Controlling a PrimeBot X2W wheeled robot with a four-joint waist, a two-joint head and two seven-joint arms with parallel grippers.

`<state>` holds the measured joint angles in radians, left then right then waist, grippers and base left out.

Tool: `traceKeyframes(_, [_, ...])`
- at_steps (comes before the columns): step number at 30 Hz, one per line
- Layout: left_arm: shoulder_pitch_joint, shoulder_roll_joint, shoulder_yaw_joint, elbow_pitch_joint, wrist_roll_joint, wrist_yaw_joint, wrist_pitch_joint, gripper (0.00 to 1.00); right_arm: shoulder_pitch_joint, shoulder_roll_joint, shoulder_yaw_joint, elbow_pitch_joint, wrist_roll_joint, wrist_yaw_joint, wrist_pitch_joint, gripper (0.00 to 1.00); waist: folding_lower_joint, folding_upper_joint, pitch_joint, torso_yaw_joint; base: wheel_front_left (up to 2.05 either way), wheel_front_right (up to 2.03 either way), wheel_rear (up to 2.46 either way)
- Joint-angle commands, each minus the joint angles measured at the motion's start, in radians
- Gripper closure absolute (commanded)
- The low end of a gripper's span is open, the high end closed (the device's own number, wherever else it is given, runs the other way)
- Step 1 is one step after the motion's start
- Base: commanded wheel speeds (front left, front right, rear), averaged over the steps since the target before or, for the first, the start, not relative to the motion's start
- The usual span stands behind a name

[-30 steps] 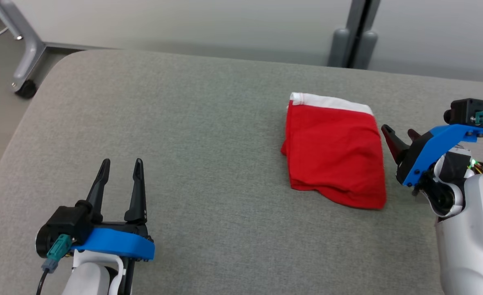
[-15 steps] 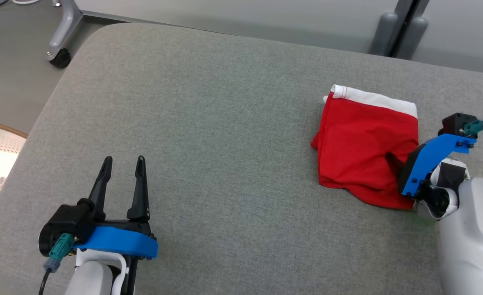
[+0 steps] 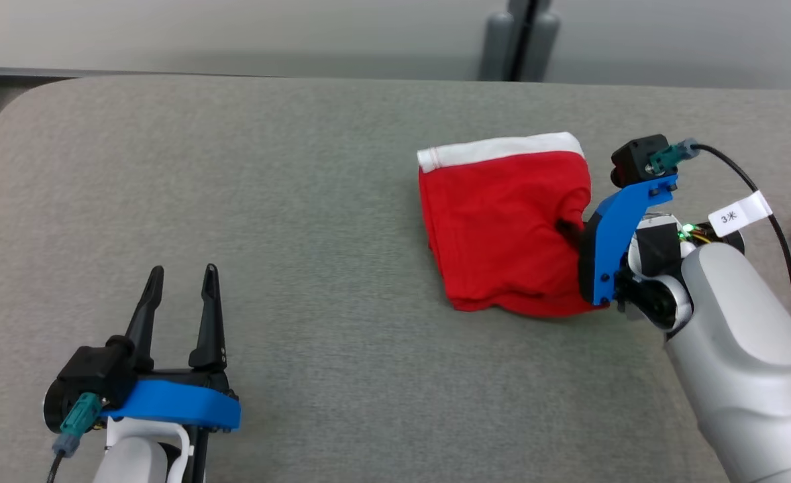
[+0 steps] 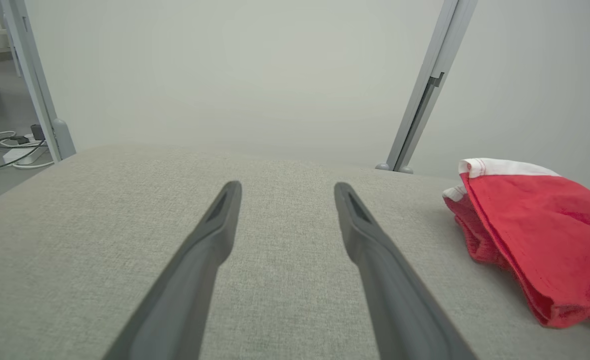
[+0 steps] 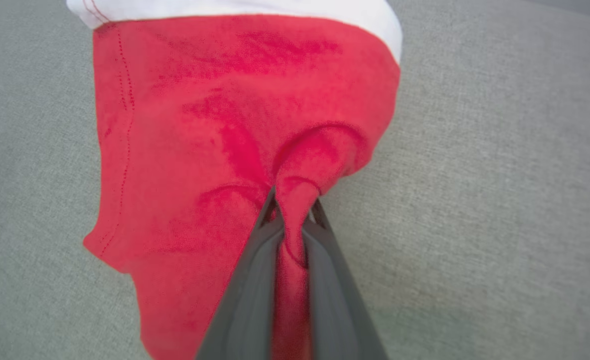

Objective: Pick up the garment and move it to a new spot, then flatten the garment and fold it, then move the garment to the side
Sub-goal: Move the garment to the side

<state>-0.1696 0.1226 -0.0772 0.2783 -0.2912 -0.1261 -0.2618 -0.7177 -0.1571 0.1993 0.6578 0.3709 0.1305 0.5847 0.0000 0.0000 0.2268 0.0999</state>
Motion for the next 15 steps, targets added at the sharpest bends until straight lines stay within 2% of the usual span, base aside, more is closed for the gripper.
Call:
traceKeyframes(1, [0.005,0.005,0.002,-0.006,-0.002,-0.007,-0.004,0.0,-0.02,-0.028,0.043,-0.03,0.035,0.001,0.013,1.0,0.0,0.0,-0.04,-0.071,0.0,0.0,0.0])
traceKeyframes(4, [0.011,0.008,0.012,-0.012,-0.005,-0.004,-0.004,0.0,-0.06,-0.092,0.177,-0.119,0.118,0.001,0.059,1.0,0.0,0.0,-0.038,-0.153,0.0,0.0,0.0])
traceKeyframes(9, [-0.018,0.017,0.0,-0.018,-0.006,-0.004,-0.004,0.0,-0.125,-0.236,0.326,-0.231,0.206,0.001,0.099,1.0,0.0,0.0,-0.009,-0.263,0.0,0.0,0.0])
traceKeyframes(15, [-0.057,0.041,-0.024,-0.021,-0.006,-0.004,-0.003,0.0,-0.179,-0.36,0.372,-0.235,0.229,0.0,0.06,1.0,0.0,0.0,0.051,-0.347,0.0,0.0,0.0])
